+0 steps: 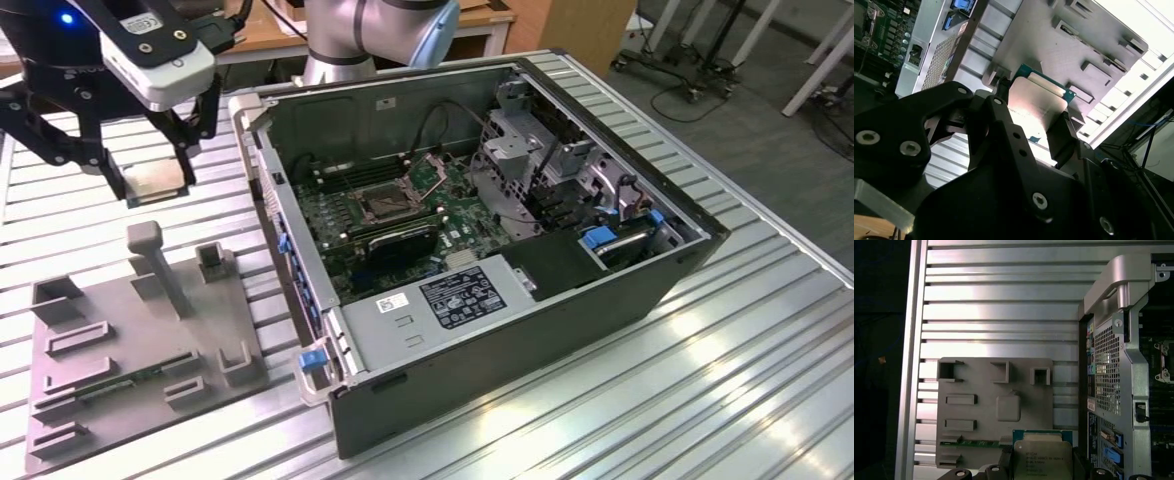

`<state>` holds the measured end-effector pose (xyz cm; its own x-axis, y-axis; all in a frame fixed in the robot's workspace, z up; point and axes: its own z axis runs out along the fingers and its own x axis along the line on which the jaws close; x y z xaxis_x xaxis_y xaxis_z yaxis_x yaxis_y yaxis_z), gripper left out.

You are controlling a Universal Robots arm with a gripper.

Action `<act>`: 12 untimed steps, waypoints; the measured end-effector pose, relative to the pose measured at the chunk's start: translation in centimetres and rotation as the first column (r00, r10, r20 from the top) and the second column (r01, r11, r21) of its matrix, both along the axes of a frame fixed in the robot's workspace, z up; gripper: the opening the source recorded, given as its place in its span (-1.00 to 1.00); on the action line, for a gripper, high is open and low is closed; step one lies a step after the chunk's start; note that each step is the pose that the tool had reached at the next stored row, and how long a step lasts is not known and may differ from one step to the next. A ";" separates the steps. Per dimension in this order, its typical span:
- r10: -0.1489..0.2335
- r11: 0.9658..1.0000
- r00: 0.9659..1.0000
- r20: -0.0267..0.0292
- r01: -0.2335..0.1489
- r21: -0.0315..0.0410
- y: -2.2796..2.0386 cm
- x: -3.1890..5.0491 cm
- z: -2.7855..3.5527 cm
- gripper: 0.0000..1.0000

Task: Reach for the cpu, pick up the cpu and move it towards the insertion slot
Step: 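Pick up the cpu and move it towards the insertion slot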

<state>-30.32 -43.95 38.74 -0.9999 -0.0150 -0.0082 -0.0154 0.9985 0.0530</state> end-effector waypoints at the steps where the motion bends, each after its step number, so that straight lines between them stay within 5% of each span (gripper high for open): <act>1: 0.000 1.000 1.000 0.000 0.000 0.000 0.00 0.07 0.00 0.08; 12: 0.000 1.000 1.000 0.000 0.000 0.000 0.00 0.88 -0.05 0.08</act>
<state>-29.44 -43.95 38.69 -0.9999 -0.0150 -0.0081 -0.0154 0.9985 0.0530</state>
